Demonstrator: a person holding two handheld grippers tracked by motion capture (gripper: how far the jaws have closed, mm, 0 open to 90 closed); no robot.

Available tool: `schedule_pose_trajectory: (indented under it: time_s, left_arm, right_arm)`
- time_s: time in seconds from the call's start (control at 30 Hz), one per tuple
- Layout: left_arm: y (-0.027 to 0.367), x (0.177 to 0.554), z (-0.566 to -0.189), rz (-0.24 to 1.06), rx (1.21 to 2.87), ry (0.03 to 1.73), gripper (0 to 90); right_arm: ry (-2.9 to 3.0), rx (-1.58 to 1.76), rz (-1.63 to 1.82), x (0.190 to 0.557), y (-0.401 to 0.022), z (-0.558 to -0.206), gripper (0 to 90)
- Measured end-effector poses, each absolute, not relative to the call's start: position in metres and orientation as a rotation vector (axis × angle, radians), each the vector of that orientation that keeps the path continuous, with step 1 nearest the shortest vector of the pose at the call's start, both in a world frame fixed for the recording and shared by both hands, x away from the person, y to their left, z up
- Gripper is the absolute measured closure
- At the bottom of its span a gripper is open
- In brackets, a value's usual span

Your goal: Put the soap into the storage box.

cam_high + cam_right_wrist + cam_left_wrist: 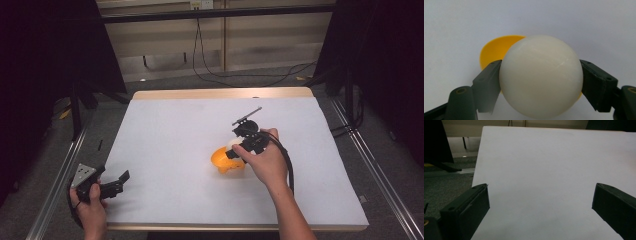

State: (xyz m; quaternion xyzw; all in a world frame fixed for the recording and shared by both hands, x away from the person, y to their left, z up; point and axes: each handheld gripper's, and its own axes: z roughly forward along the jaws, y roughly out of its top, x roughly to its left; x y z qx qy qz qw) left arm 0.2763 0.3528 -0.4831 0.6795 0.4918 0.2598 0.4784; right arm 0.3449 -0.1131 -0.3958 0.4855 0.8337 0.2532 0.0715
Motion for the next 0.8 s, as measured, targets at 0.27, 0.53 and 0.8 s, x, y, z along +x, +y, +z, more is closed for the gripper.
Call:
schedule_pose_trajectory:
  time_s: [0.27, 0.53, 0.8]
  left_arm:
    - [0.353, 0.276, -0.483, 0.63, 1.656, 1.203, 1.1]
    - [0.353, 0.276, -0.483, 0.634, 1.657, 1.202, 1.0]
    - [0.353, 0.276, -0.483, 0.634, 1.658, 1.202, 1.0]
  right_arm:
    - [2.532, 1.452, 0.743, 0.347, -0.102, -0.402, 23.7]
    - [2.537, 1.483, 0.706, 0.351, -0.096, -0.411, 23.6]
    - [2.538, 1.529, 0.686, 0.352, -0.096, -0.419, 23.6]
